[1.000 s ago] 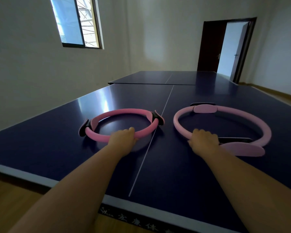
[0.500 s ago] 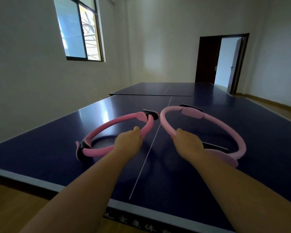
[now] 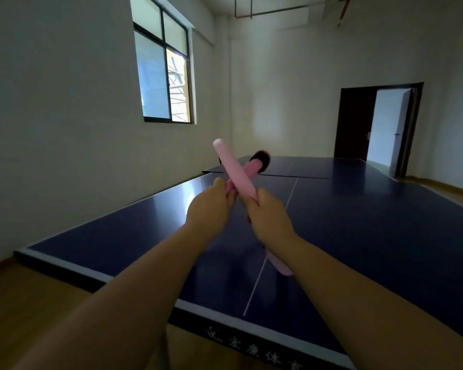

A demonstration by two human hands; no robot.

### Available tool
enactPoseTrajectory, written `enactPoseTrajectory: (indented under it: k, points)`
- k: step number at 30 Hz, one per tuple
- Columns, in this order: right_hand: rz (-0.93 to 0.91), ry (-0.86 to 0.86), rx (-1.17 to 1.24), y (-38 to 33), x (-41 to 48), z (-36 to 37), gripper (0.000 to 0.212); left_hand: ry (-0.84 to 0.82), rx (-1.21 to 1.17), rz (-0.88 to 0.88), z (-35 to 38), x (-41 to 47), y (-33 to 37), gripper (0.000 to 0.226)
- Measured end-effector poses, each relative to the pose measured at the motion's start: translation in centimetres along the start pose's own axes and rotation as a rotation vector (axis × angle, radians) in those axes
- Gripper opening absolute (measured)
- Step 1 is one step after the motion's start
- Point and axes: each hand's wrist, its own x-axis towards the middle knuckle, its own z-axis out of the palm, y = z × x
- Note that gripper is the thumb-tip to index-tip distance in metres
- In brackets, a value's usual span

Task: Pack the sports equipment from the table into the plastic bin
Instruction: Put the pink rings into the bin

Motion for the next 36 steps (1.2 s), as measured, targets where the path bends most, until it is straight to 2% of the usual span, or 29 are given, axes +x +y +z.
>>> enactPoseTrajectory:
  k: [6,17,21,25,29,32,36]
  points:
    - [0.032,0.032,0.426,-5.9,-2.0,4.4,0.027,0.153,-0.155,-0.169,-7.5,-2.2,-2.7,0.029]
    - [-0.069,-0.168,0.584,-16.6,-6.7,14.1,0.019,0.416,-0.243,-0.502,-19.6,-6.3,-10.2,0.039]
    - [-0.105,-0.262,0.602,-19.8,-9.8,18.8,0.019,0.484,-0.202,-0.621,-24.1,-10.4,-14.4,0.032]
    - [-0.109,-0.394,0.647,-22.2,-14.0,24.0,0.021,0.517,-0.142,-0.753,-26.9,-15.7,-18.0,0.035]
    - [-0.025,-0.541,0.661,-22.5,-17.8,29.1,0.023,0.453,-0.226,-0.875,-27.7,-20.2,-21.4,0.048]
    - [0.077,-0.654,0.696,-21.4,-20.8,32.7,0.02,0.454,-0.268,-0.918,-27.0,-23.2,-23.7,0.045]
    - [0.23,-0.759,0.71,-18.7,-24.9,37.3,0.011,0.461,-0.325,-1.1,-25.0,-27.6,-27.7,0.043]
